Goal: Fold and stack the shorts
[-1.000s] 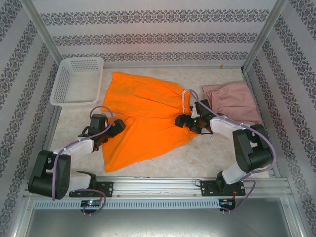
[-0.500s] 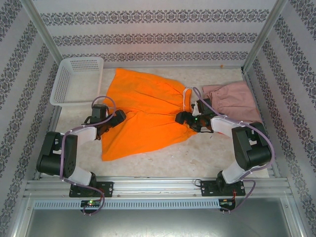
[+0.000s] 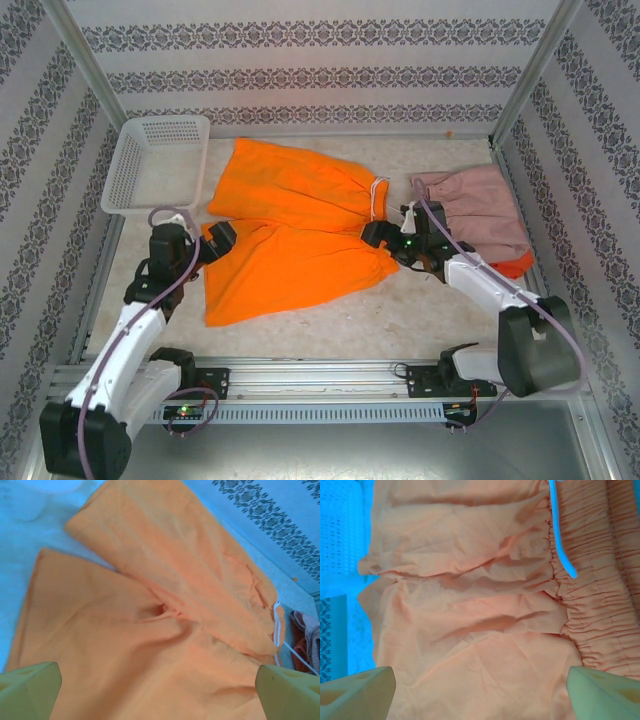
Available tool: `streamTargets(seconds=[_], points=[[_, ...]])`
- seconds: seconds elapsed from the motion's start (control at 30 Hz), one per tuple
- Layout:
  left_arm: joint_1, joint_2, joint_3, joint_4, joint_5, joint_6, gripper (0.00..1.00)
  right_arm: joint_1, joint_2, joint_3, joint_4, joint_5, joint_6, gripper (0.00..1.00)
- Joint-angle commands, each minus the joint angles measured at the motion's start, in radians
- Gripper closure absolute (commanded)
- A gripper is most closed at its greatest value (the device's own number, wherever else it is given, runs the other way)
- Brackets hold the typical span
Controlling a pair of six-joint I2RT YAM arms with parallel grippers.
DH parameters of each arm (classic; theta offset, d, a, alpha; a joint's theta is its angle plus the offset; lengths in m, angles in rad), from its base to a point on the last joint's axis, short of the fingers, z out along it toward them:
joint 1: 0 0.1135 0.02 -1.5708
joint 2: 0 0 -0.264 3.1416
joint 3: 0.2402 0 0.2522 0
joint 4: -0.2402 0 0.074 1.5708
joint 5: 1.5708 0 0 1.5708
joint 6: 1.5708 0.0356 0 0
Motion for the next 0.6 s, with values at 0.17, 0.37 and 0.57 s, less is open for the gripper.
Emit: streamTargets(seconds=[0.17, 0.37, 0.57], points=[[0.009, -0.105, -0.078, -0.422, 0.029, -0.109, 0.02, -0.015, -0.082, -0.093, -0.012, 0.059, 0.010, 0.10], [-0.021, -0.153, -0.122, -0.466, -0.009, -0.198, 0.13, -0.030, -0.066, -0.121, 0.011, 0.058, 0.005, 0.10], [-0.037, -0.131, -0.127, -0.521, -0.070, -0.230, 0.28, -0.043, -0.033, -0.129, 0.034, 0.049, 0.002, 0.10]])
